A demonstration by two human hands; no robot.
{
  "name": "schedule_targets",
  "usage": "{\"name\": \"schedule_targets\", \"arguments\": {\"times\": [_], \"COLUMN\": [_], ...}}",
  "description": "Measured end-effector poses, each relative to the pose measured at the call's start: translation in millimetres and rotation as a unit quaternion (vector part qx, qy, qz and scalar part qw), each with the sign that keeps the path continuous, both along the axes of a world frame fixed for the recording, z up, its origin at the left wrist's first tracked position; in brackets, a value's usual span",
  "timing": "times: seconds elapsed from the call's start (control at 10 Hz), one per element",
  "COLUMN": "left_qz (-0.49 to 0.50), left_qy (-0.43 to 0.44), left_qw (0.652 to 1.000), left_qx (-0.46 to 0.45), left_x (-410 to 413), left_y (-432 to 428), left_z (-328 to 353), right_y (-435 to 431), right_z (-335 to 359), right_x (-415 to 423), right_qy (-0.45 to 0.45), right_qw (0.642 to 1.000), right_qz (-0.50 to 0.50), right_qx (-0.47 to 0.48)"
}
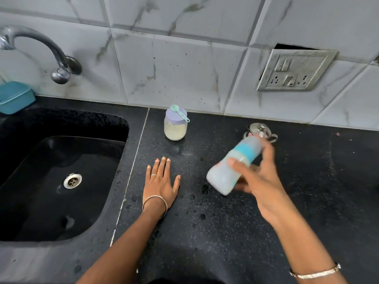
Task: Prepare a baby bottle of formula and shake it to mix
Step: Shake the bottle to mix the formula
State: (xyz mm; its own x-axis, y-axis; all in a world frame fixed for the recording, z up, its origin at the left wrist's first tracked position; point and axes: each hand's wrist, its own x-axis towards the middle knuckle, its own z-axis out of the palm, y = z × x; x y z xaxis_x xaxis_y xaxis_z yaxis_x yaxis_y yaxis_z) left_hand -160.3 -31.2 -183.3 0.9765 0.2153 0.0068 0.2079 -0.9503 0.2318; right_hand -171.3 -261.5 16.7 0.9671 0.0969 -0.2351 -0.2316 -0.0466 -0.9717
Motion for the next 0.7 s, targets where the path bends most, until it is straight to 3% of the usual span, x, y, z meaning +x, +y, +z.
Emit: {"name": "schedule_targets", "arguments": {"times": [0.1, 0.2, 0.4, 0.5, 0.6, 0.7], "left_qz": [0.000, 0.000, -0.001, -0.002, 0.000, 0.001], "left_qy": [0.001, -0.001, 0.001, 0.000, -0.004, -0.010], "left_qw": [1.000, 1.000, 1.000, 1.000, 1.000, 1.000], "left_qx": [-0.001, -0.003, -0.007, -0.007, -0.011, -0.016], "left_x": [0.8, 0.3, 0.0, 0.8, 0.1, -0.2], "left_y": [0.2, -0.2, -0.3, 0.0, 0.0, 0.1], "left_z": [-0.4, 0.8, 2.2, 1.7, 1.0, 1.1], "right_y": [-6.7, -11.0, -10.0, -5.7, -3.4, -7.3], "right_z": [7.5, 5.5, 6.1, 3.7, 1.2, 6.0], "right_x": [2.8, 9.6, 3.0, 6.7, 4.9, 3.1], "right_qy": [0.014, -0.008, 0.039, 0.025, 0.012, 0.033], "right_qw": [0.999, 0.994, 0.997, 0.994, 0.998, 0.998], "right_qz": [0.028, -0.094, 0.054, -0.075, -0.051, 0.037], "right_qx": [-0.042, 0.053, -0.039, 0.076, 0.033, -0.048]}}
